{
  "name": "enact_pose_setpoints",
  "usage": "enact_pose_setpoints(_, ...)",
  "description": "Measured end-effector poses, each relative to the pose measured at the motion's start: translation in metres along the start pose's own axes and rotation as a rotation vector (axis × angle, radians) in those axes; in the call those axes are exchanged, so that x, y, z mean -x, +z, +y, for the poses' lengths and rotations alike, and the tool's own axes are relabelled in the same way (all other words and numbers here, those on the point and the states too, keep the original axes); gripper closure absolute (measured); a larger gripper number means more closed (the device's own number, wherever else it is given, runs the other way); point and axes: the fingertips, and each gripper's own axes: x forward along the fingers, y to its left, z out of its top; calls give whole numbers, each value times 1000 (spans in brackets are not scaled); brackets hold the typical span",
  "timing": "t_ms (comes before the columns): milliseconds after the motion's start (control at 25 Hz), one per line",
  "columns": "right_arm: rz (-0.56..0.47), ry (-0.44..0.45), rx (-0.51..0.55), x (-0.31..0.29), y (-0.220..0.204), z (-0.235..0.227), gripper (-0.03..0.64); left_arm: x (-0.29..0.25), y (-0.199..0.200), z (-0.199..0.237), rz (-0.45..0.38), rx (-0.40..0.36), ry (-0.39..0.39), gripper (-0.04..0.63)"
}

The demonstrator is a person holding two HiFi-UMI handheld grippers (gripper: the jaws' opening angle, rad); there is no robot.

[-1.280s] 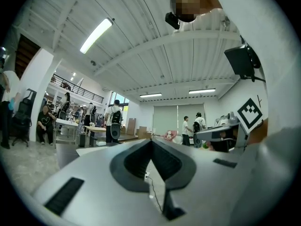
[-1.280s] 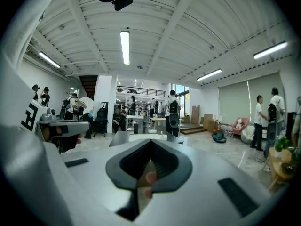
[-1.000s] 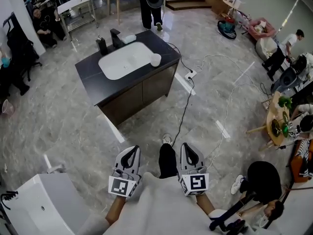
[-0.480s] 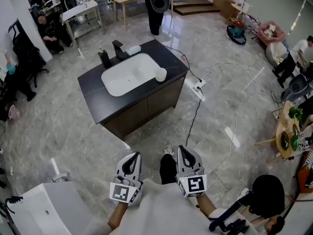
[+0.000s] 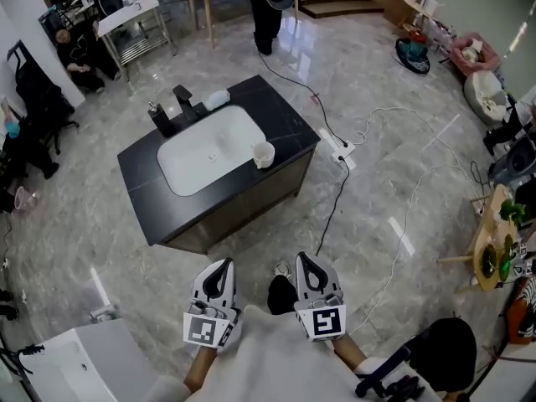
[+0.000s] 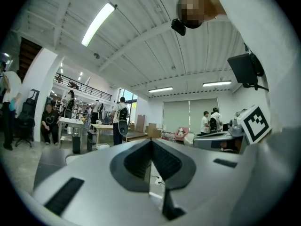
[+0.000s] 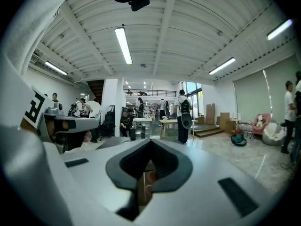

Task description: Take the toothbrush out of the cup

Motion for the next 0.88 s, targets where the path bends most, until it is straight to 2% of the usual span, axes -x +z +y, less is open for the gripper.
enact_pose_setpoints(80,32,17,2,-17,-2,-15,611,-23,0,4,7,1,10,600)
enact_pose_setpoints(240,-58,31,-3,-58,20,-46,611,-70,5,10,5,-3,16,600)
enact_pose_setpoints(480,25,53,-13,-90,9,-76,611,-119,11,14,-7,-4,35,600)
enact_pose_setpoints(680,-34,85,-57,-111,21,-83,611,-137,14,18,-5,-21,51,600)
enact_pose_setpoints(800,-6,119,-61,-113,15,-80,611,-137,10,21,13,-20,59,600)
enact_pose_setpoints(880,-39,125,-85,-117,21,-77,611,-136,8,23,24,-15,64,600)
